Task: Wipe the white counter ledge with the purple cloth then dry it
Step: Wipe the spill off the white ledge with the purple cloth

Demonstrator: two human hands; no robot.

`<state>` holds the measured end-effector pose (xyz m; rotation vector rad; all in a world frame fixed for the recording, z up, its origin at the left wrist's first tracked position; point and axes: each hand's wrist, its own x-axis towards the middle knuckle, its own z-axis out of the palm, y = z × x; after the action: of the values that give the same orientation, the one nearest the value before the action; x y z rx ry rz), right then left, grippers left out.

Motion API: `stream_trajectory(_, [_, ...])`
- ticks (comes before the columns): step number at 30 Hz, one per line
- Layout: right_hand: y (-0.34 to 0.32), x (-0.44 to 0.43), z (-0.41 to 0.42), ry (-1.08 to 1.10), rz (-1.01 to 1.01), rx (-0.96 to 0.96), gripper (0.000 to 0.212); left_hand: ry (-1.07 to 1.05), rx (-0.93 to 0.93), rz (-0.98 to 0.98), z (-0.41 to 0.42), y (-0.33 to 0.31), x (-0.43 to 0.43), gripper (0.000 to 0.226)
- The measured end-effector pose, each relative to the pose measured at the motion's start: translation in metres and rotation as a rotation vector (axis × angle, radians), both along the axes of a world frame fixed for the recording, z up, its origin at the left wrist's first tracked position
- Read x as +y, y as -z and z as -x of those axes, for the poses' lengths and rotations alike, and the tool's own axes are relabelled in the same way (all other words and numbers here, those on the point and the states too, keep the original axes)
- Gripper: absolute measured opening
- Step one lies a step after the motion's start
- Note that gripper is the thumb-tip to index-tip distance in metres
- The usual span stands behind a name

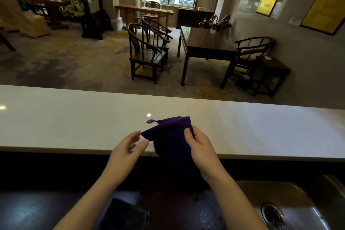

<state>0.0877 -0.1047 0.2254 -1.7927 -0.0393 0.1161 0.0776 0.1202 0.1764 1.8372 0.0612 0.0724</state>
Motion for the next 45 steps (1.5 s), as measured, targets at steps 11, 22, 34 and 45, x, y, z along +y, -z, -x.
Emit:
stream_trajectory(11, [0.024, -0.01, 0.02, 0.012, -0.669, 0.332, 0.04, 0.272, 0.291, 0.661, 0.009, -0.011, -0.042, 0.043])
stream_trajectory(22, [0.126, -0.043, 0.082, 0.207, -0.267, 0.27, 0.021, 0.099, 0.294, 0.479, 0.06, 0.091, -0.078, 0.016])
stream_trajectory(34, [0.236, -0.062, 0.11, 0.158, 0.222, 0.556, 0.043, 0.117, 0.476, -0.171, 0.091, 0.198, -0.107, 0.04])
stream_trajectory(45, [0.228, -0.061, 0.109, 0.178, 0.626, 0.398, 0.034, 0.16, 0.345, -0.31, 0.096, 0.185, -0.092, 0.046])
